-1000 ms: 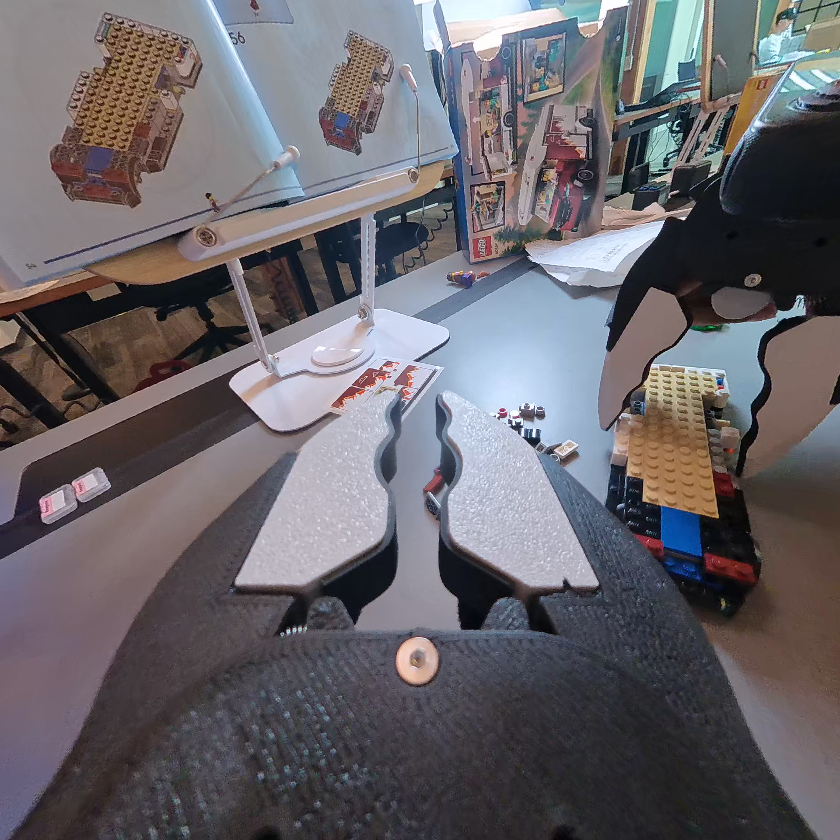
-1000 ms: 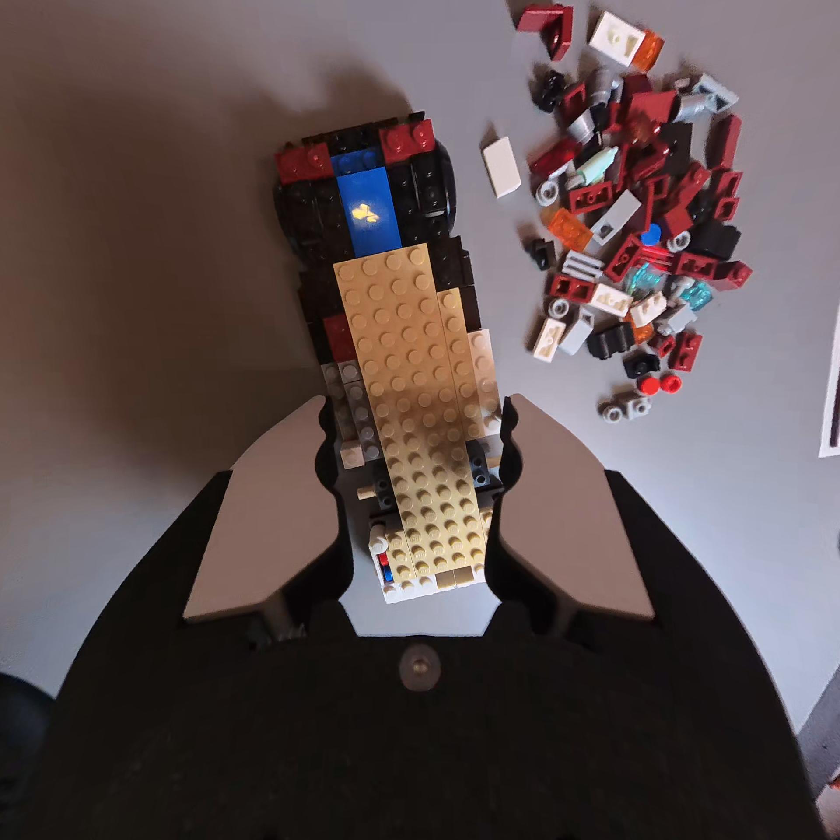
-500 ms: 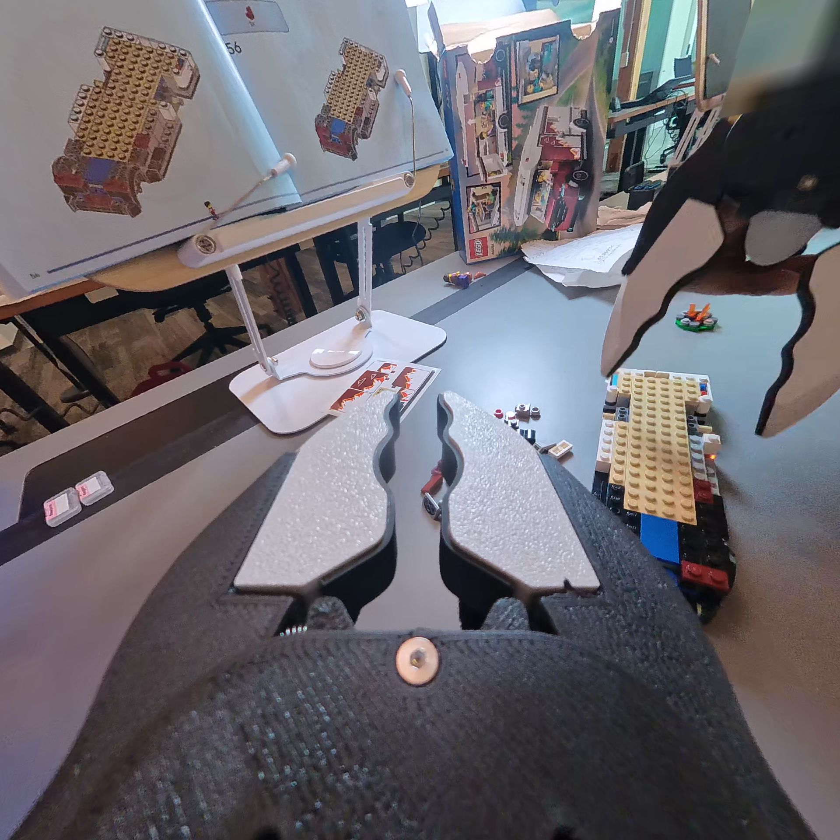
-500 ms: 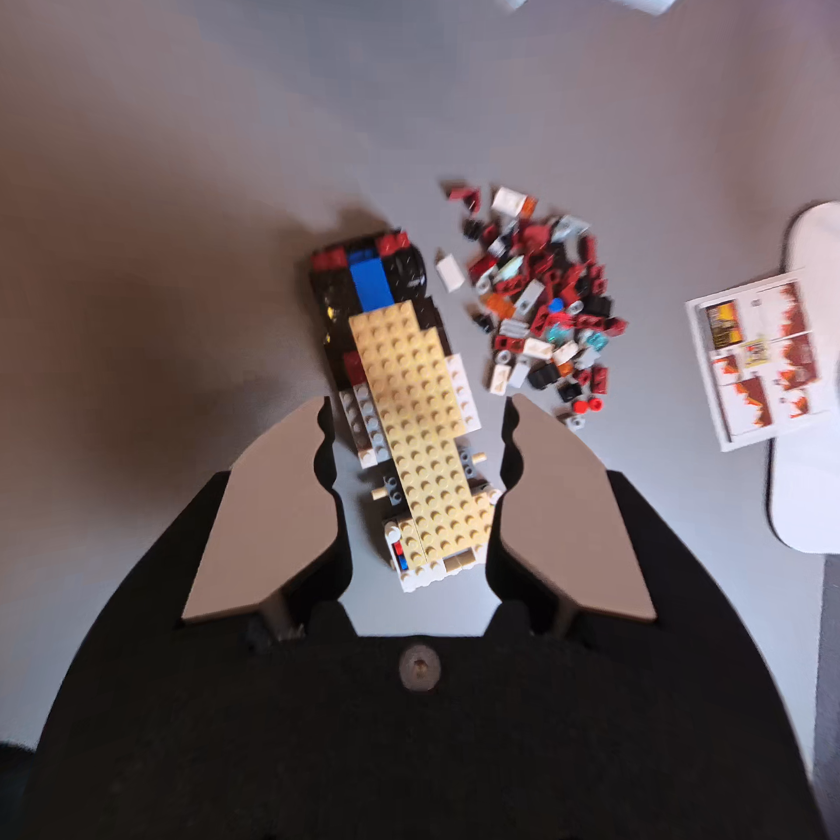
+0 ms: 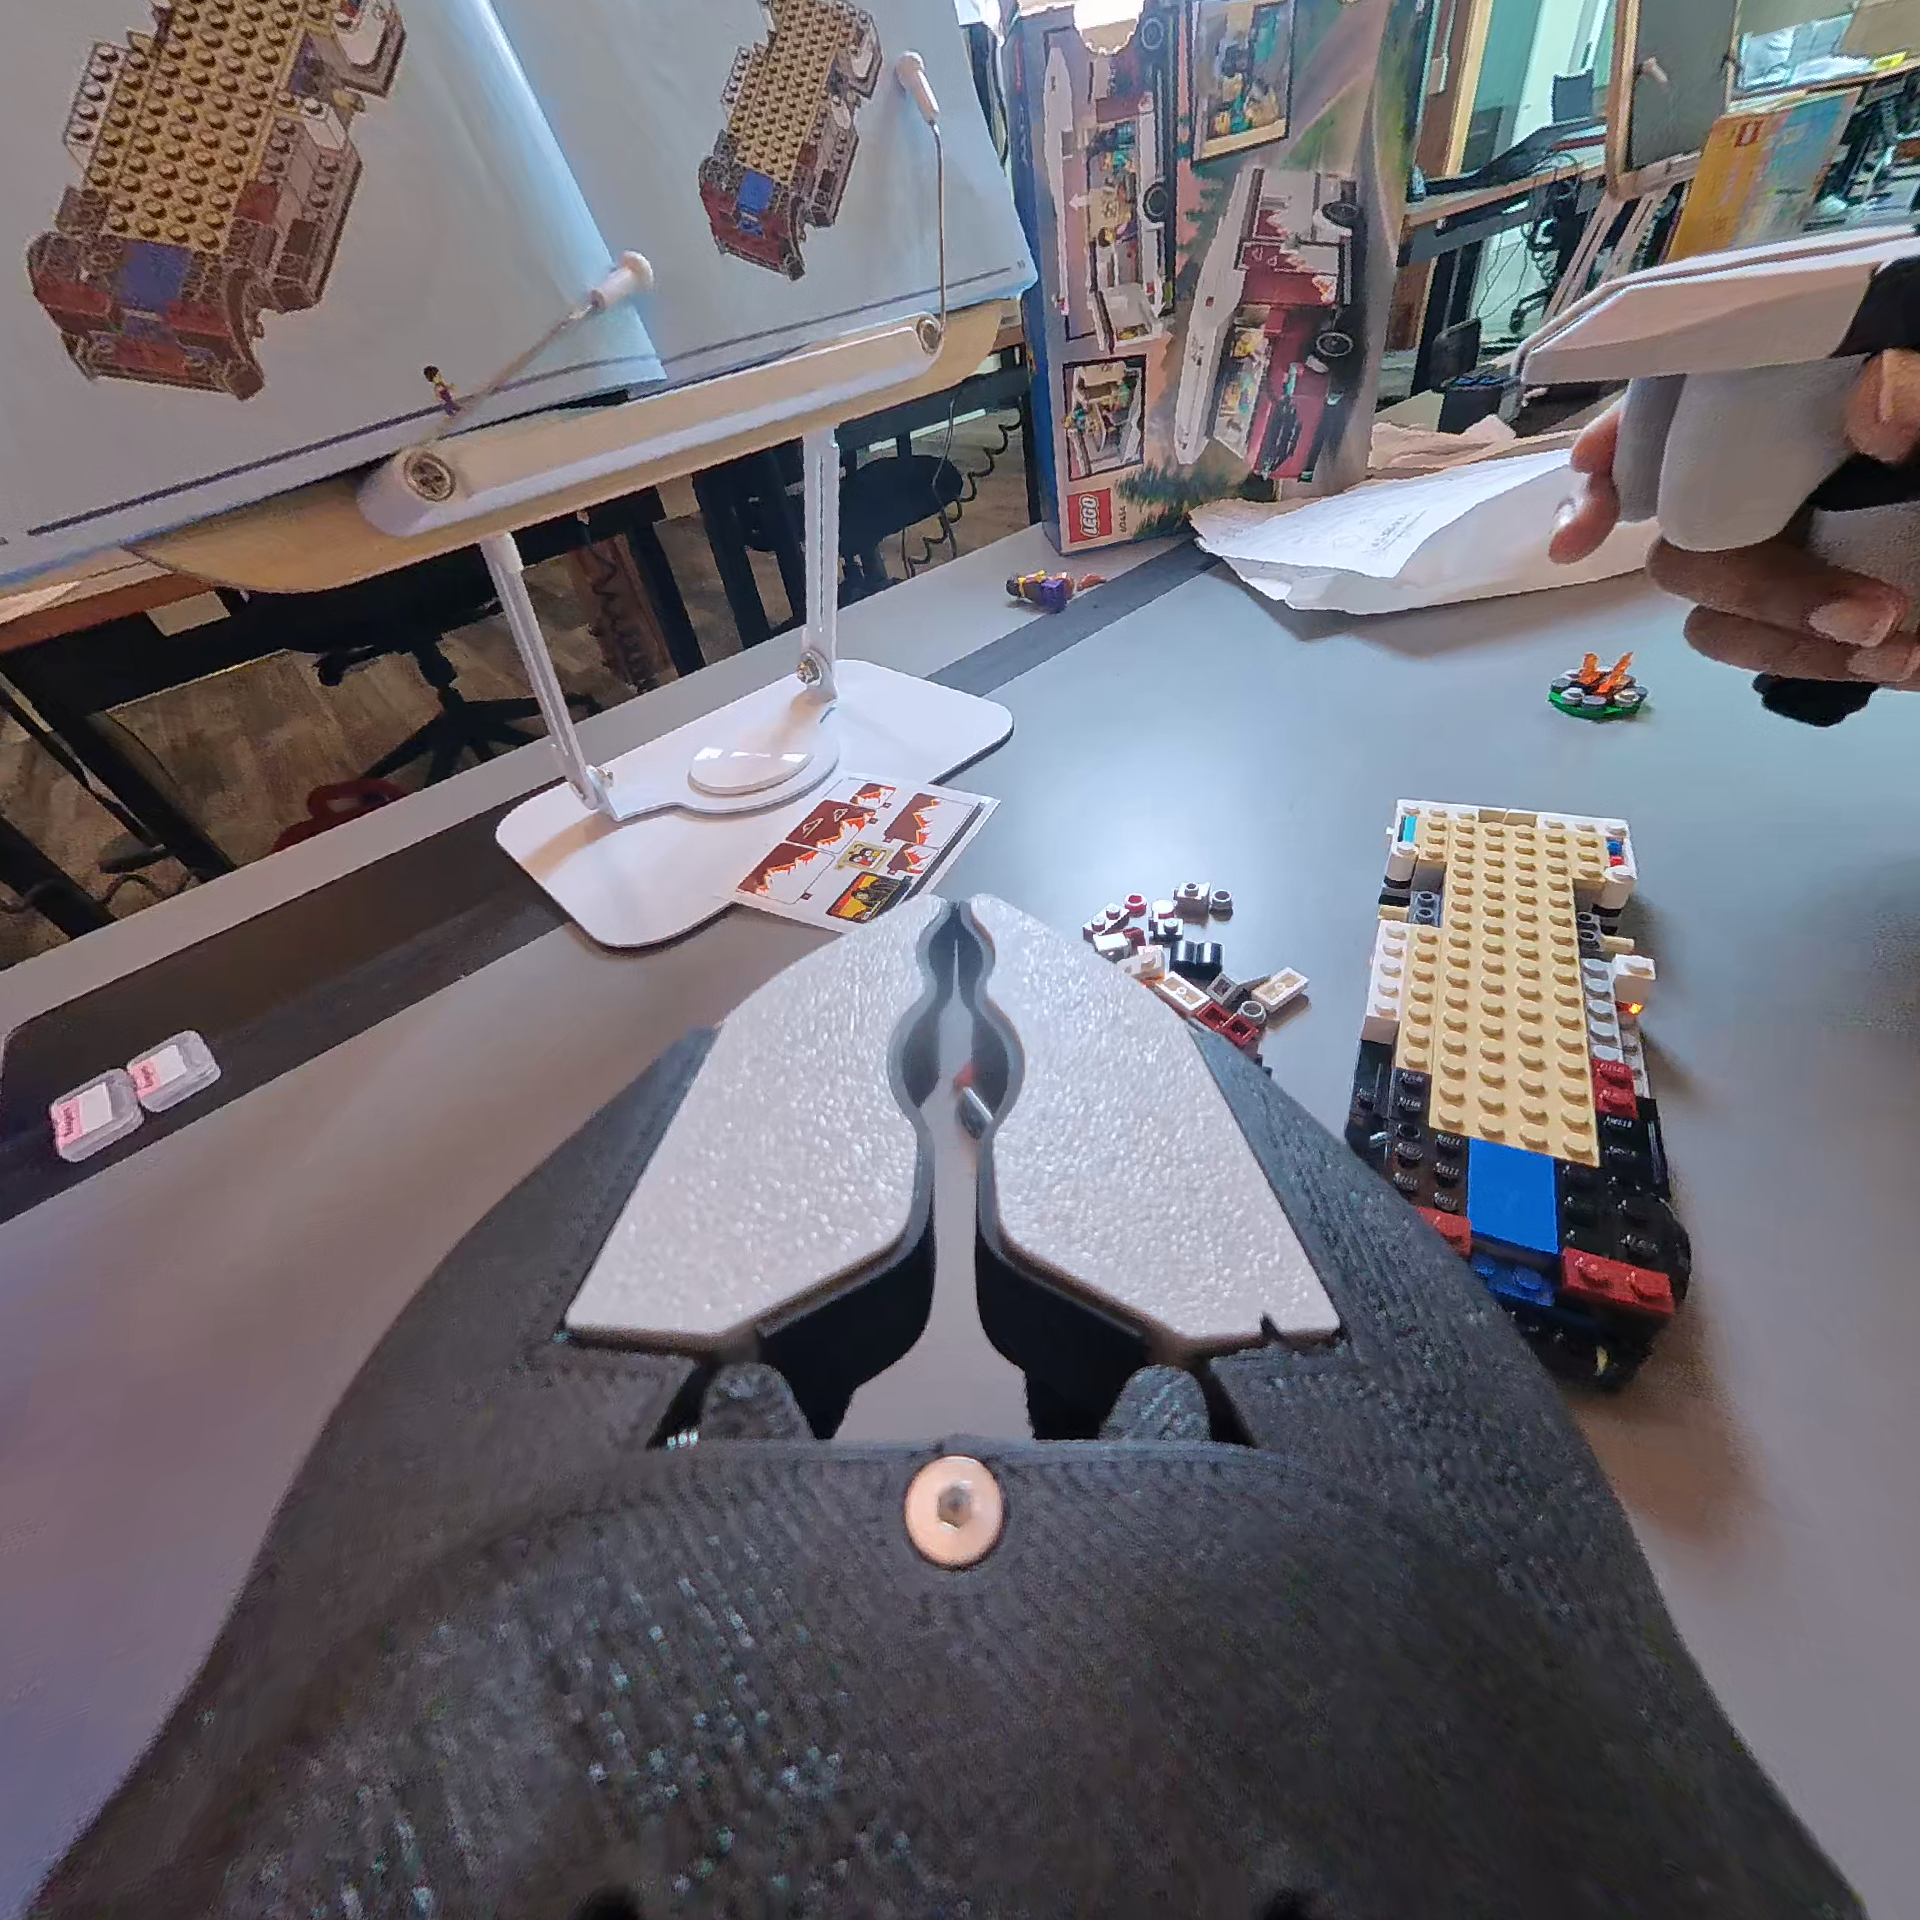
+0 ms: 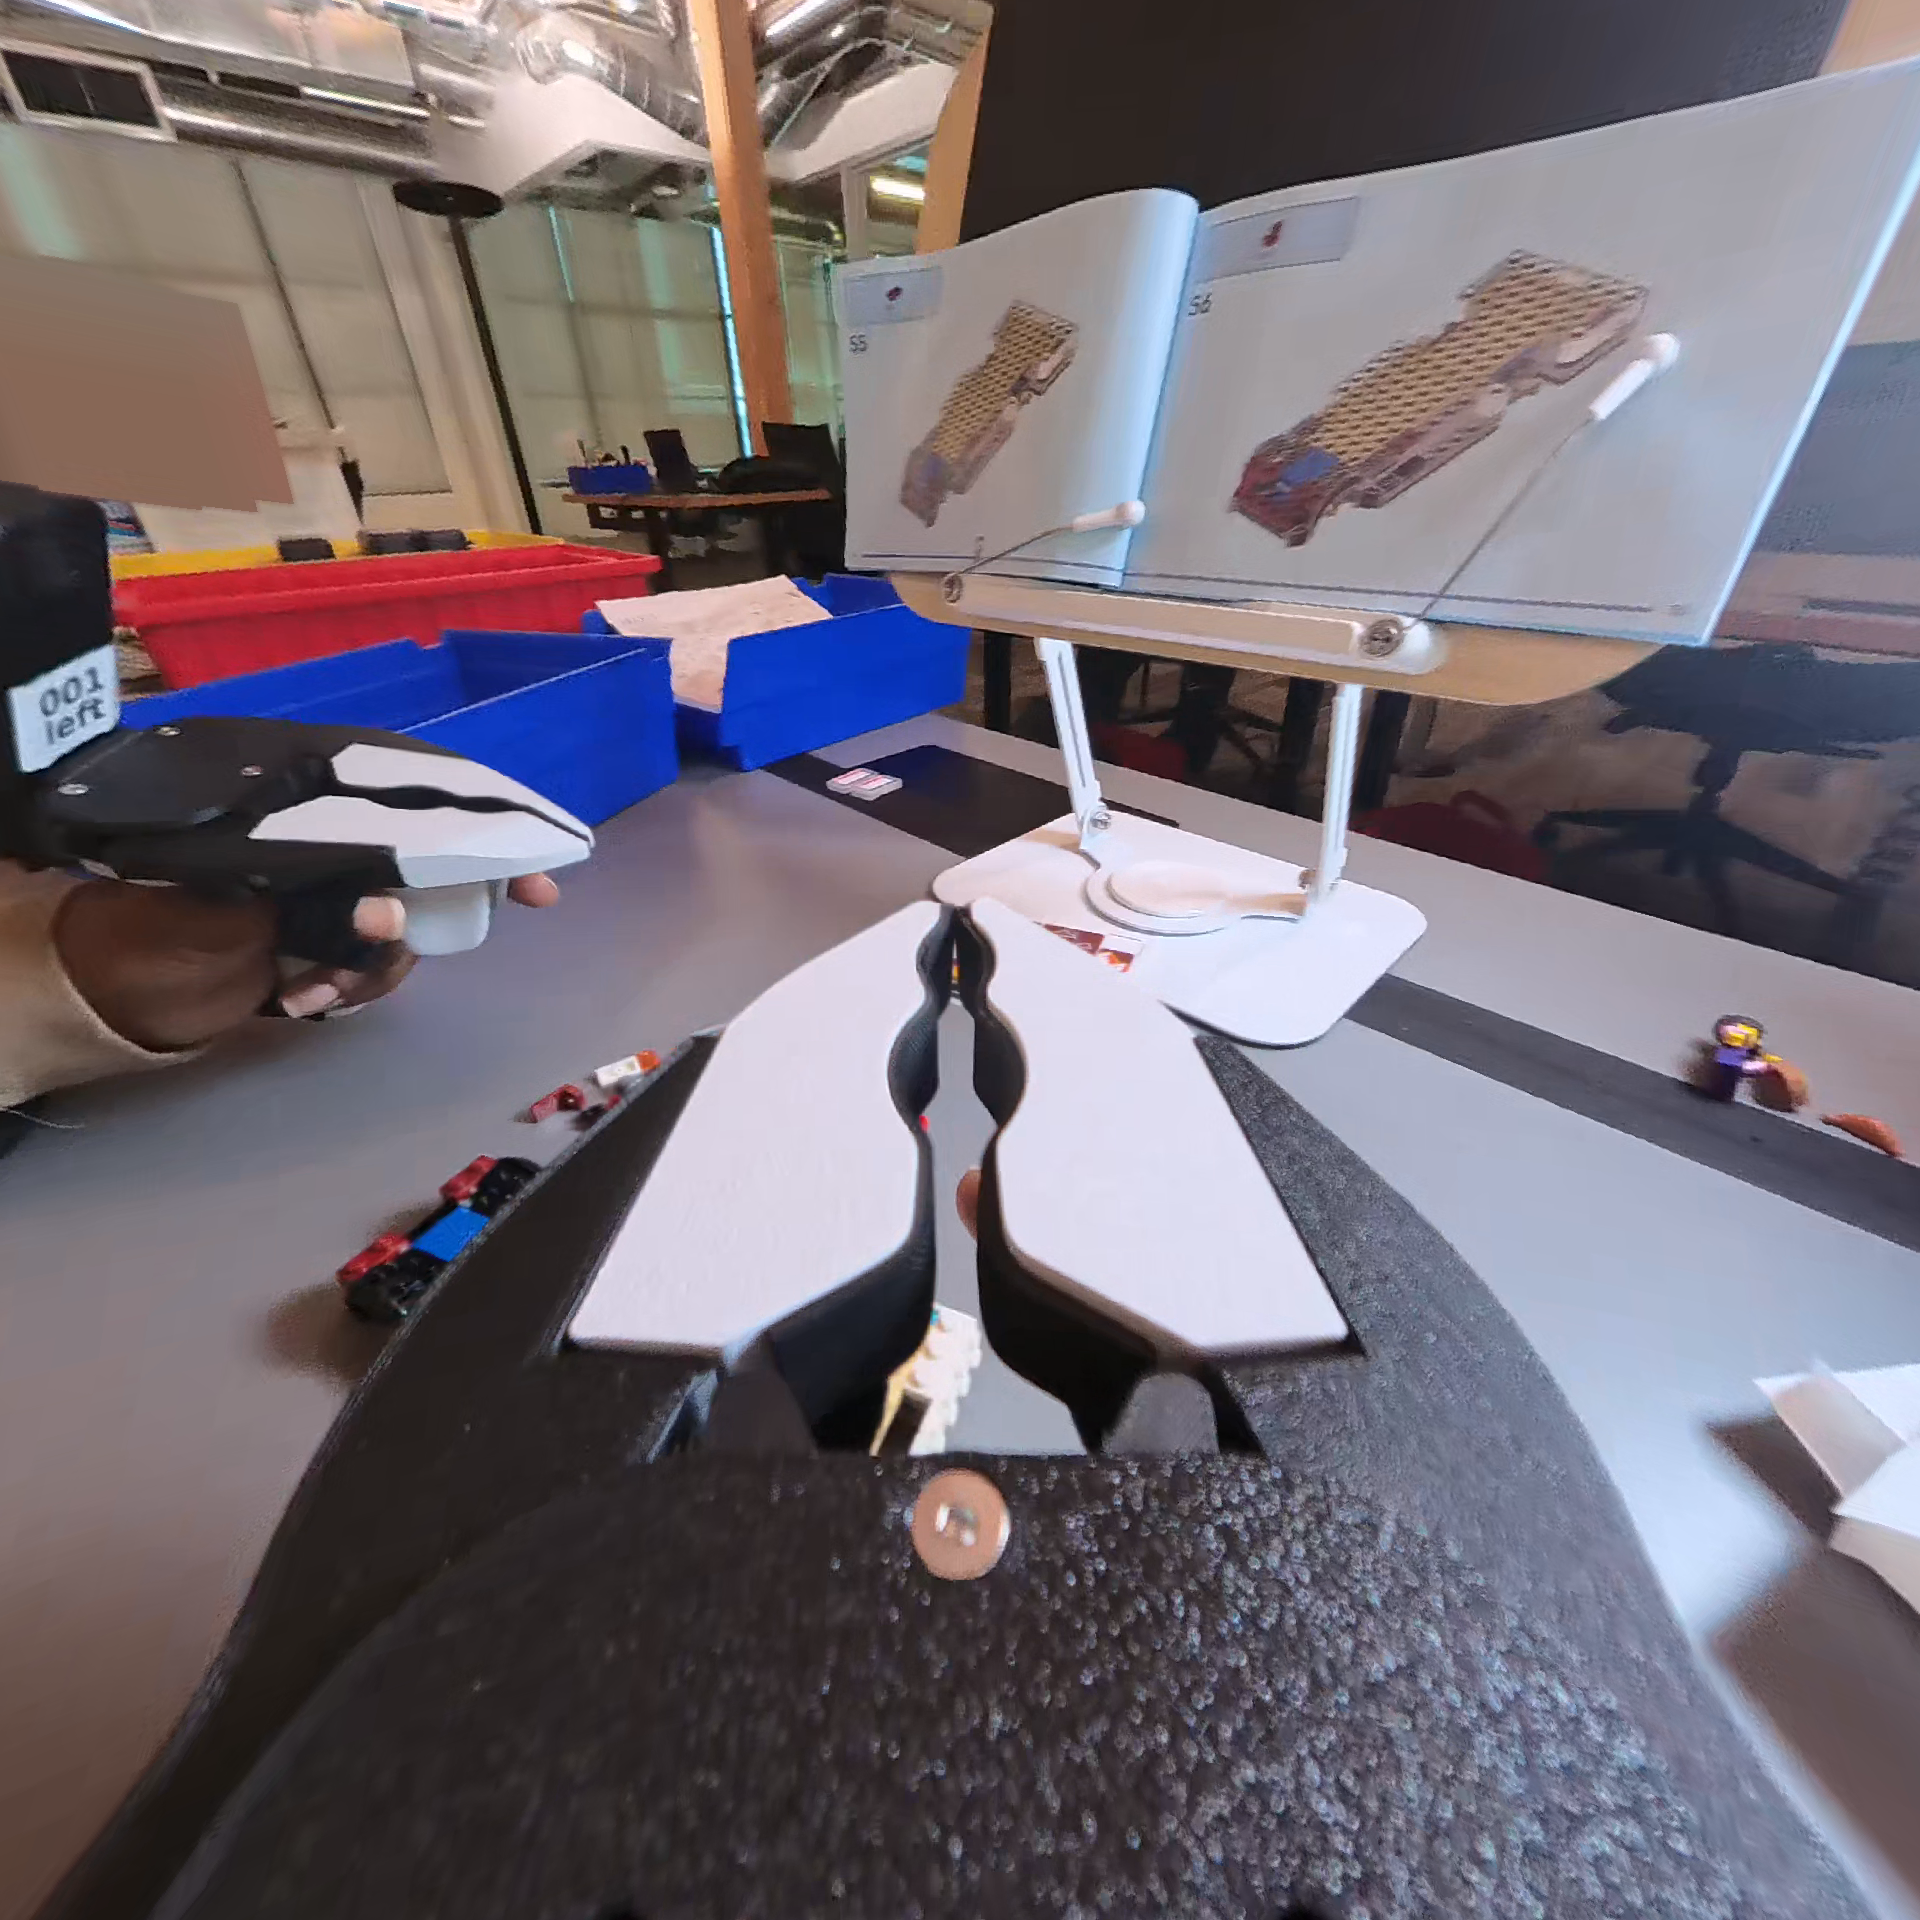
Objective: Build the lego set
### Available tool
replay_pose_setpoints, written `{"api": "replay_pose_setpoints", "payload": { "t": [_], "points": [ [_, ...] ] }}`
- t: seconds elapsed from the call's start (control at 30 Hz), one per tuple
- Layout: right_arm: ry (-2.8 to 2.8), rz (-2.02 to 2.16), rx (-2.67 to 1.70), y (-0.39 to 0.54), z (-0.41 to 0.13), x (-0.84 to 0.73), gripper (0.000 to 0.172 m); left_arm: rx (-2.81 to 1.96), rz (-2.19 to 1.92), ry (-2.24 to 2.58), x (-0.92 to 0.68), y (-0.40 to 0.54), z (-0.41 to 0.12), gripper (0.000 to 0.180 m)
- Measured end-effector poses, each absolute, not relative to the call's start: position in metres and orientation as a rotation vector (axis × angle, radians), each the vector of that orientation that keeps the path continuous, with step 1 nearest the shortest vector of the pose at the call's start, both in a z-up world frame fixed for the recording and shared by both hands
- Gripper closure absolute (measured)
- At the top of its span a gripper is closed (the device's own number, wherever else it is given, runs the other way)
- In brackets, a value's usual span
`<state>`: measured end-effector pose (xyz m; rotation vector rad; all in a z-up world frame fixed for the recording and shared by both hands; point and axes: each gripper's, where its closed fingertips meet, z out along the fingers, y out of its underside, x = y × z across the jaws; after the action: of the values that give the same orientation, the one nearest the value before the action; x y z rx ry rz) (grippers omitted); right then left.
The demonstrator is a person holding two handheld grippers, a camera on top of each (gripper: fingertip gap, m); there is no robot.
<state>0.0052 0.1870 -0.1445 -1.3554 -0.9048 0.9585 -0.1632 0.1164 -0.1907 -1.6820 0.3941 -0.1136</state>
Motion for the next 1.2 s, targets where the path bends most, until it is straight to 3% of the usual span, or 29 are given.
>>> {"api": "replay_pose_setpoints", "payload": {
  "t": [0.23,0.53,0.9,1.2],
  "points": [
    [-0.873,0.941,-1.355,0.193,-0.151,0.015,0.171,-1.686,-0.106,0.360,-0.174,0.119,-0.191,0.180],
    [-0.973,0.914,-1.339,0.189,-0.163,0.011,0.172,-1.905,-0.249,0.448,-0.177,0.121,-0.230,0.161],
    [-0.952,0.880,-1.326,0.191,-0.161,0.012,0.172,-1.923,-0.235,0.510,-0.167,0.119,-0.240,0.162],
    [-0.851,0.747,-1.168,0.239,-0.076,-0.026,0.171,-1.900,-0.241,0.479,-0.169,0.121,-0.236,0.163]
  ]
}}
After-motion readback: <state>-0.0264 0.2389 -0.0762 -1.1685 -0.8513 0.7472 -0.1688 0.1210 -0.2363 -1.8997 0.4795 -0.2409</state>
